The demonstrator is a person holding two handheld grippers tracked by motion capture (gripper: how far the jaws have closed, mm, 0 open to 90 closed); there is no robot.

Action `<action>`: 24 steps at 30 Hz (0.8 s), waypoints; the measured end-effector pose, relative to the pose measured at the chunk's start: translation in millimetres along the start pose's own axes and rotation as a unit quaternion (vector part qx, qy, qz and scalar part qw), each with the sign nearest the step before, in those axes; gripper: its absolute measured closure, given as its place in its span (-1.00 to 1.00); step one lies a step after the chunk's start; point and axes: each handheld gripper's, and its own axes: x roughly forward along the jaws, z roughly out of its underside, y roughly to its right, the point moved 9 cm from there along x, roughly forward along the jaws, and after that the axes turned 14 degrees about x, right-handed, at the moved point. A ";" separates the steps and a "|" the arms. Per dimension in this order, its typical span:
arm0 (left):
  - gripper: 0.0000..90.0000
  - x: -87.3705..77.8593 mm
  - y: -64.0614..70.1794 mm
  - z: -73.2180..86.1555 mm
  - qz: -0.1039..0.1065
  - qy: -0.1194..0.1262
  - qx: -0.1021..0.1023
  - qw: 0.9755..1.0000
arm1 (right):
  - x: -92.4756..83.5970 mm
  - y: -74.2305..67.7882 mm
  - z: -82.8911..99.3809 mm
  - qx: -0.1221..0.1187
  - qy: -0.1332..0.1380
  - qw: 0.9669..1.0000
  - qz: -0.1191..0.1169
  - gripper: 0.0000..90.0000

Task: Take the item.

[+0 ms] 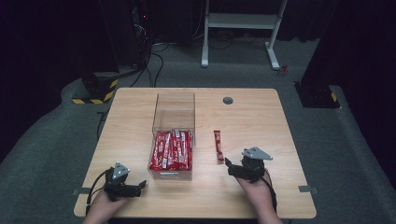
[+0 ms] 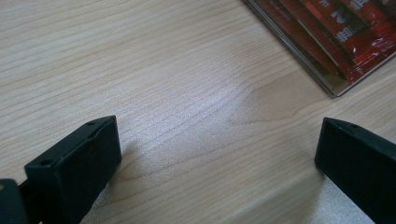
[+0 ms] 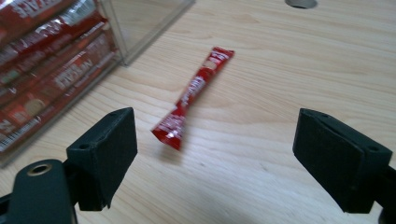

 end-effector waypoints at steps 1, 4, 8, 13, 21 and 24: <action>-0.98 0.0 0.0 0.0 0.000 0.000 0.000 1.000 | -2.0 4.6 1.3 0.004 0.000 1.000 0.004 -0.69; -0.98 0.0 0.0 0.0 0.000 0.000 0.000 1.000 | -6.6 15.1 4.5 0.008 -0.001 1.000 0.011 -0.69; -0.98 0.0 0.0 0.0 0.000 0.000 0.000 1.000 | -12.2 29.7 10.5 0.010 -0.003 1.000 0.023 -0.69; -0.98 0.1 0.0 -0.1 -0.001 0.000 0.000 1.000 | -19.5 54.1 23.4 0.019 -0.010 0.999 0.049 -0.69; -0.98 0.3 0.1 -0.2 0.000 0.000 0.000 1.000 | -24.0 77.8 41.3 0.026 -0.033 0.996 0.079 -0.69; -0.98 0.8 0.1 -0.7 0.000 0.000 0.001 1.000 | -21.8 83.2 47.9 0.029 -0.046 0.994 0.090 -0.69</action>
